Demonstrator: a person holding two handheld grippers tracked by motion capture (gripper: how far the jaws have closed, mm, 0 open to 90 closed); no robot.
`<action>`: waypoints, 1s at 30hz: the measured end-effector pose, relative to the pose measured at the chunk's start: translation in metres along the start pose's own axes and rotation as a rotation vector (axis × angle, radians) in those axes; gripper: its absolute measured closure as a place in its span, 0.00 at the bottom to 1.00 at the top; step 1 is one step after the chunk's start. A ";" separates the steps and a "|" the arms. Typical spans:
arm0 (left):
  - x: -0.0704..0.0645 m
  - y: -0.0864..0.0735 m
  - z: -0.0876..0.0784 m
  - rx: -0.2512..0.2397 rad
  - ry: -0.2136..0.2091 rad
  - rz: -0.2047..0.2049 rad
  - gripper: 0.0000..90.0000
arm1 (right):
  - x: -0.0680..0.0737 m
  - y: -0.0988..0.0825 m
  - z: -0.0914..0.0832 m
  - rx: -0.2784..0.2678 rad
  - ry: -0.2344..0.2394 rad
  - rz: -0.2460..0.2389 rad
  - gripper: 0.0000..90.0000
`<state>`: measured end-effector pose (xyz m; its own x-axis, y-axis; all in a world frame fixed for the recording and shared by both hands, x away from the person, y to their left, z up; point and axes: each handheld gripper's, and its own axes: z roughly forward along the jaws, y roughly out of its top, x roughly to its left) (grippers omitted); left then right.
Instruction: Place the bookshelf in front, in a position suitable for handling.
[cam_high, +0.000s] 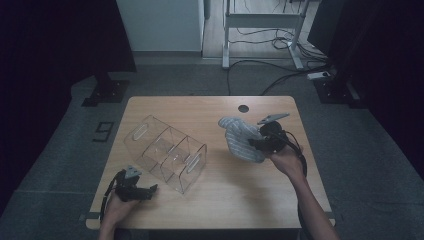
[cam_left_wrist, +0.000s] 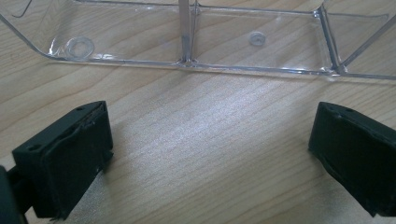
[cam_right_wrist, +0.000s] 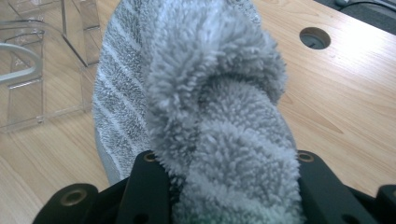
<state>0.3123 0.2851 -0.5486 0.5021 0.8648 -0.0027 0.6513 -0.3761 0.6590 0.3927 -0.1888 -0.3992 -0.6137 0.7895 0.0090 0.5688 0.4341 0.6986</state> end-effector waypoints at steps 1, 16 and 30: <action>0.000 0.000 0.000 0.000 0.000 0.000 0.00 | -0.001 -0.001 -0.003 0.001 0.001 0.002 0.72; 0.000 0.000 0.000 0.001 0.003 -0.004 0.00 | -0.017 -0.031 -0.042 -0.004 -0.045 0.044 0.72; -0.001 0.000 0.000 0.000 0.007 -0.009 0.00 | -0.035 -0.063 -0.076 -0.008 -0.100 0.088 0.72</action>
<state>0.3115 0.2845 -0.5485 0.4920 0.8706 -0.0037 0.6560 -0.3679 0.6591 0.3369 -0.2769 -0.3886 -0.5036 0.8639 -0.0008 0.6133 0.3582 0.7040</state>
